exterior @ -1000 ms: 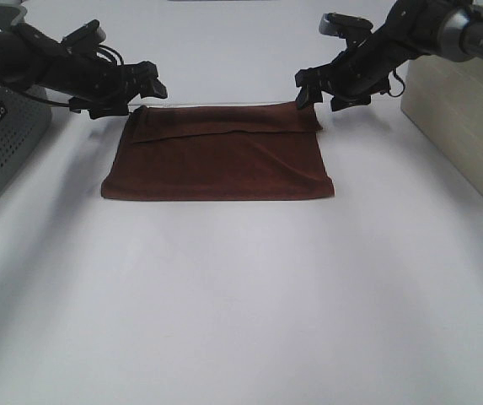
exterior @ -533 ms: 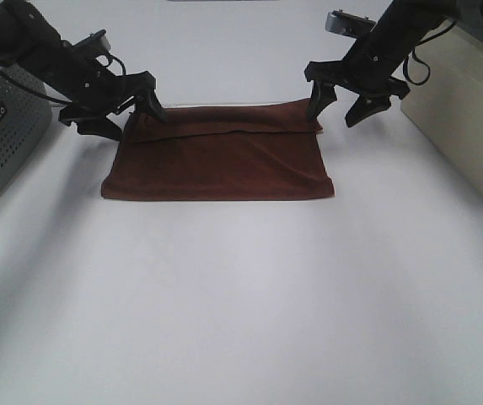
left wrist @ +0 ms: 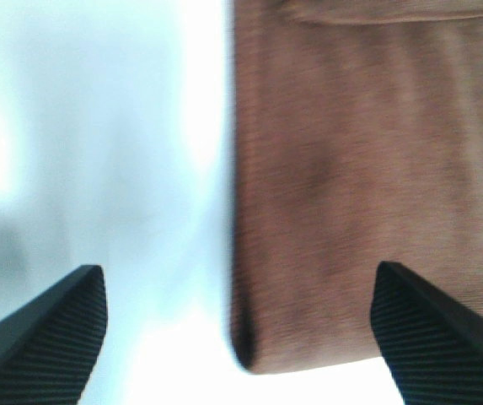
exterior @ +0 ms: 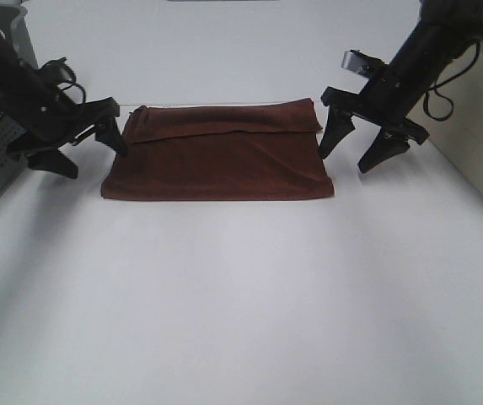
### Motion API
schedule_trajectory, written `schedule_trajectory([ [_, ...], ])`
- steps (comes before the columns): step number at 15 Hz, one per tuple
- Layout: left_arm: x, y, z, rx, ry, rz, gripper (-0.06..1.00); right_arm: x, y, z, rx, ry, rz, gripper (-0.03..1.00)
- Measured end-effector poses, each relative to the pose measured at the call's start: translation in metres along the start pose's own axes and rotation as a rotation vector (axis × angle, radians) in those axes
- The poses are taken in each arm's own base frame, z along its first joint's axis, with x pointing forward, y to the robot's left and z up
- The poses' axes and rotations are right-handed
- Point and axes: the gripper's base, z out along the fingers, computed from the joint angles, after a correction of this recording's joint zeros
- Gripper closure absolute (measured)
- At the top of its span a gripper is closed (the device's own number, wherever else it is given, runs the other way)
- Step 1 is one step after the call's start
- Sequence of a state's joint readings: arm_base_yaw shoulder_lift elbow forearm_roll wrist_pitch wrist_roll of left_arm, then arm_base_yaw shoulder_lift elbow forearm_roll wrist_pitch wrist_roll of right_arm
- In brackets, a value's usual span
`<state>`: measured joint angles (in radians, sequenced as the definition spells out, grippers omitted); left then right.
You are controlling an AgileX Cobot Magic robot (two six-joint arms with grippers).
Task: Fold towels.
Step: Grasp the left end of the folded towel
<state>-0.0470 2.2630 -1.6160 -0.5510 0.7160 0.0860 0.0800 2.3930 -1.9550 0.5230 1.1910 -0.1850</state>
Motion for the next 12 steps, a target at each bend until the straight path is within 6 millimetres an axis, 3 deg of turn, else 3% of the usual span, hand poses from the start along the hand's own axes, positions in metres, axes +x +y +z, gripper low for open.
schedule_trajectory([
  [2, 0.002, 0.024, -0.005, -0.027, 0.01, -0.044, 0.15, 0.015, -0.007, 0.002, -0.101, -0.013, -0.01, 0.27],
  [3, 0.004, 0.023, -0.004, -0.025, 0.024, -0.044, 0.16, 0.019, -0.006, 0.007, -0.118, -0.012, -0.025, 0.27],
  [5, 0.008, 0.015, -0.001, -0.02, 0.04, -0.012, 0.16, 0.022, -0.007, 0.018, -0.115, -0.02, -0.019, 0.27],
  [9, 0.013, -0.005, 0.006, -0.012, 0.025, 0.046, 0.16, 0.018, -0.006, 0.022, -0.122, -0.065, -0.009, 0.27],
  [10, 0.012, -0.017, 0.011, -0.01, -0.042, 0.068, 0.16, 0.016, -0.011, 0.031, -0.131, -0.062, 0.007, 0.27],
  [12, 0.01, -0.021, 0.012, -0.01, -0.079, 0.075, 0.17, 0.016, -0.013, 0.035, -0.131, -0.063, 0.006, 0.28],
])
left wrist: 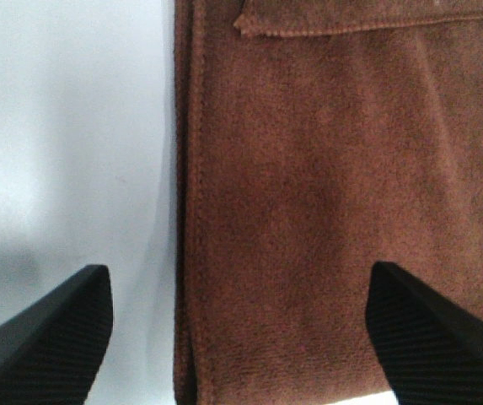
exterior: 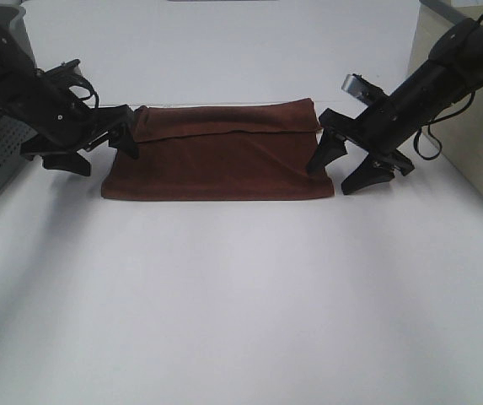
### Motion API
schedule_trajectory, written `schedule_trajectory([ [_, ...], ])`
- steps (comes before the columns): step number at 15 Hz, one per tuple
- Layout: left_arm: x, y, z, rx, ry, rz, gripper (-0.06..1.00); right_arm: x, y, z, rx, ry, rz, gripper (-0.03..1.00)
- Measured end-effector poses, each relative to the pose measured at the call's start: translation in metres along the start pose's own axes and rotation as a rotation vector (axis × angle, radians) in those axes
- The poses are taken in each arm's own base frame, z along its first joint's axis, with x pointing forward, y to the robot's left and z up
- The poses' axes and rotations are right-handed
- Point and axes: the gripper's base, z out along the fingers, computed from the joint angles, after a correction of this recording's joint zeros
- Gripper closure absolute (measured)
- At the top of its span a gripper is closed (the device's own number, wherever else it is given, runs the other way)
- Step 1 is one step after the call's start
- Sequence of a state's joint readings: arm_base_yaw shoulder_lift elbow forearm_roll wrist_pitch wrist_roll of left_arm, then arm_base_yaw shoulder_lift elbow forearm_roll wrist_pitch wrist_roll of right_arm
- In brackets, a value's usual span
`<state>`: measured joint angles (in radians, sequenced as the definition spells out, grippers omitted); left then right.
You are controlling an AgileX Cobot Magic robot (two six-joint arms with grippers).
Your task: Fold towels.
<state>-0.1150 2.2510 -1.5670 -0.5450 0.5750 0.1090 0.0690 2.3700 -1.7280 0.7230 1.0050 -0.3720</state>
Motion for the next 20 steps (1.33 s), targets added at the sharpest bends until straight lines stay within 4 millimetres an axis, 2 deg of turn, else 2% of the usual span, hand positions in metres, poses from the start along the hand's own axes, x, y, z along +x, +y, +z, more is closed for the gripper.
schedule_trajectory([
  [2, 0.0, 0.0, 0.003, 0.0, -0.004, -0.002, 0.18, -0.001, 0.002, 0.002, 0.005, -0.01, -0.012, 0.28],
  [5, 0.004, 0.0, 0.02, 0.028, 0.036, -0.056, 0.22, -0.004, 0.014, 0.012, 0.024, -0.045, -0.048, 0.28],
  [9, 0.008, -0.013, 0.028, 0.066, 0.039, -0.07, 0.23, -0.007, 0.016, 0.014, 0.044, -0.086, -0.056, 0.34],
  [10, 0.009, -0.014, 0.029, 0.067, 0.041, -0.069, 0.28, -0.007, 0.016, 0.014, 0.049, -0.087, -0.059, 0.35],
  [13, 0.012, -0.014, 0.034, 0.065, 0.052, -0.068, 0.56, -0.007, 0.013, 0.017, 0.053, -0.081, -0.056, 0.43],
  [16, 0.012, -0.014, 0.034, 0.064, 0.053, -0.067, 0.65, -0.007, 0.011, 0.021, 0.041, -0.078, -0.042, 0.49],
  [18, 0.013, -0.013, 0.035, 0.063, 0.06, -0.067, 0.73, -0.008, 0.01, 0.025, 0.03, -0.072, -0.032, 0.64],
  [20, 0.015, -0.013, 0.036, 0.058, 0.082, -0.055, 0.91, -0.007, 0.008, 0.027, 0.031, -0.063, -0.028, 0.94],
])
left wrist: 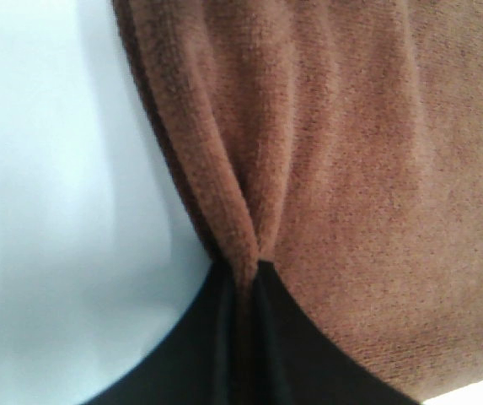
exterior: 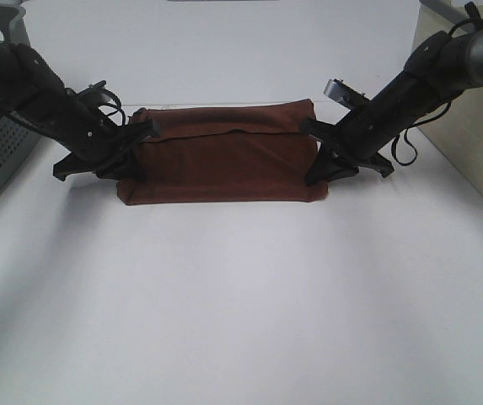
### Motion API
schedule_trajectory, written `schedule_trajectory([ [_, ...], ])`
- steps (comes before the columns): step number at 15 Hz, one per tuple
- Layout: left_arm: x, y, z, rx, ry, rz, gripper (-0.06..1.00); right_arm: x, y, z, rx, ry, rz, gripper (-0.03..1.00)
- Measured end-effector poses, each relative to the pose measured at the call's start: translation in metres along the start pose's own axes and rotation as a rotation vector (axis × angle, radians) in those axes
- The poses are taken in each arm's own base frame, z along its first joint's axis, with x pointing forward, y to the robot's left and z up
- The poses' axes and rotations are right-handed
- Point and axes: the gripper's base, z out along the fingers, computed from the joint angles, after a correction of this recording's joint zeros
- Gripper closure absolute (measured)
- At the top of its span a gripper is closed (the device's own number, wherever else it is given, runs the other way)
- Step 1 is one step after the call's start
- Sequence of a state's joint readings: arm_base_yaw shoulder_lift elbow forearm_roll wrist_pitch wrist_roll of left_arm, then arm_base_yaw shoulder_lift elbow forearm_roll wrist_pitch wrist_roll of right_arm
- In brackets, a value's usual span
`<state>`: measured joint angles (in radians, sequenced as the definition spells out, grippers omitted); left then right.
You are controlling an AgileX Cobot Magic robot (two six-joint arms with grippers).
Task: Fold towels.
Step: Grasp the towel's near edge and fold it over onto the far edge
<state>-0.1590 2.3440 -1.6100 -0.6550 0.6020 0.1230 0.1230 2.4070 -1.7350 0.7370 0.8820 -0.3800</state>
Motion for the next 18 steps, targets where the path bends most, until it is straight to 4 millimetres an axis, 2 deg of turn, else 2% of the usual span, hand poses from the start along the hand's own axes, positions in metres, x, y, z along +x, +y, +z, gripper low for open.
schedule_trajectory([
  [4, 0.005, -0.004, -0.013, -0.022, 0.07, 0.068, 0.91, 0.007, 0.001, -0.005, 0.021, 0.041, 0.018, 0.97],
  [7, 0.008, -0.016, -0.036, -0.01, 0.115, 0.108, 0.91, 0.028, 0.01, -0.025, 0.044, 0.048, 0.024, 0.97],
  [11, 0.044, -0.005, -0.051, -0.046, 0.18, 0.082, 0.91, 0.058, 0.018, -0.04, 0.053, 0.068, 0.032, 0.97],
  [13, 0.051, -0.004, -0.058, -0.054, 0.16, 0.079, 0.91, 0.059, 0.021, -0.044, 0.042, 0.064, 0.02, 0.97],
  [15, 0.046, -0.008, -0.064, -0.047, 0.12, 0.068, 0.91, 0.054, 0.024, -0.047, 0.04, 0.048, 0.011, 0.97],
  [18, 0.023, -0.02, -0.073, -0.023, 0.014, 0.049, 0.91, 0.026, 0.039, -0.066, 0.032, -0.046, -0.059, 0.97],
])
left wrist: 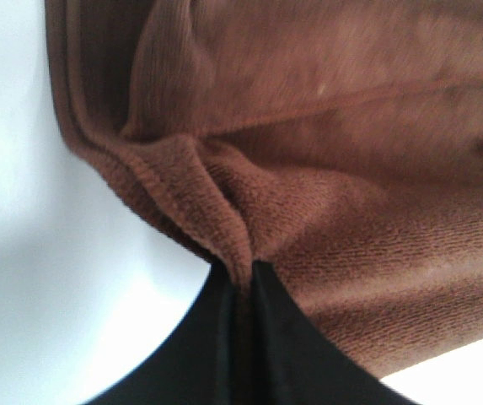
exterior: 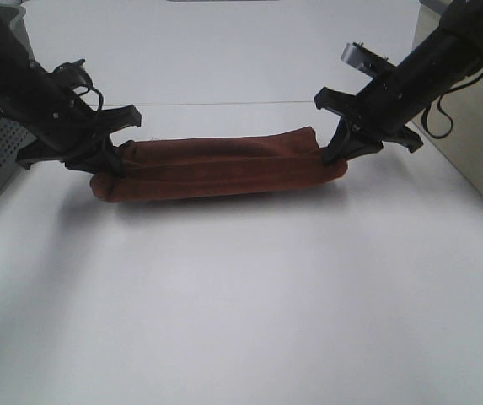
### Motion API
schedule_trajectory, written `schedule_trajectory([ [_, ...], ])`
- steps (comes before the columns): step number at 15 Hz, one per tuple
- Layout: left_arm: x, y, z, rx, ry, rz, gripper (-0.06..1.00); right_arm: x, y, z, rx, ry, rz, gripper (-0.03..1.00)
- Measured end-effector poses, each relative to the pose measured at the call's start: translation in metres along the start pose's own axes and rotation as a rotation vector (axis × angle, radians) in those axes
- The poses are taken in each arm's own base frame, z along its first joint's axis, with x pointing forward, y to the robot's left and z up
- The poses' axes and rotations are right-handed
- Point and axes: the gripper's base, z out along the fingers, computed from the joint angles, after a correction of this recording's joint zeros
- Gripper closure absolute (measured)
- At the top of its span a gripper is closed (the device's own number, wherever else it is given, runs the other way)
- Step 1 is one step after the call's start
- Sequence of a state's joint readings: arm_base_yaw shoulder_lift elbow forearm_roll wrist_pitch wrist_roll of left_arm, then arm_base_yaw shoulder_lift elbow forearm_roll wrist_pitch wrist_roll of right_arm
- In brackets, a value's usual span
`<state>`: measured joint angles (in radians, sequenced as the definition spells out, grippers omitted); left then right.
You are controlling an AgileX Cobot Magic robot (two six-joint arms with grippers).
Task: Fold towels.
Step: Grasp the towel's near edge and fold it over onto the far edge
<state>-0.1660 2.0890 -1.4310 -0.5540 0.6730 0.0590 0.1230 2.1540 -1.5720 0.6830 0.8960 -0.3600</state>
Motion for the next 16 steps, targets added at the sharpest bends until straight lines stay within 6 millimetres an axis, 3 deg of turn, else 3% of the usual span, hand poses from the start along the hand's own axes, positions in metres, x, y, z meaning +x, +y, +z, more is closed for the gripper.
schedule_trajectory([
  [3, -0.027, -0.005, -0.004, 0.026, -0.073, -0.026, 0.91, -0.029, 0.003, -0.001, -0.002, -0.031, -0.048, 0.97],
  [7, -0.056, 0.01, 0.017, 0.028, -0.109, -0.056, 0.91, -0.057, -0.006, 0.013, 0.005, -0.062, -0.071, 0.97],
  [11, -0.067, 0.018, 0.047, 0.039, -0.1, -0.081, 0.88, -0.064, -0.021, 0.035, 0.026, -0.089, -0.053, 0.95],
  [13, -0.066, 0.022, 0.055, 0.038, -0.089, -0.091, 0.73, -0.065, -0.025, 0.04, 0.029, -0.094, -0.046, 0.75],
  [15, -0.067, 0.022, 0.055, 0.037, -0.093, -0.088, 0.39, -0.065, -0.024, 0.041, 0.023, -0.096, -0.041, 0.4],
  [16, -0.069, 0.021, 0.053, 0.035, -0.101, -0.078, 0.25, -0.064, -0.024, 0.041, 0.022, -0.09, -0.042, 0.28],
])
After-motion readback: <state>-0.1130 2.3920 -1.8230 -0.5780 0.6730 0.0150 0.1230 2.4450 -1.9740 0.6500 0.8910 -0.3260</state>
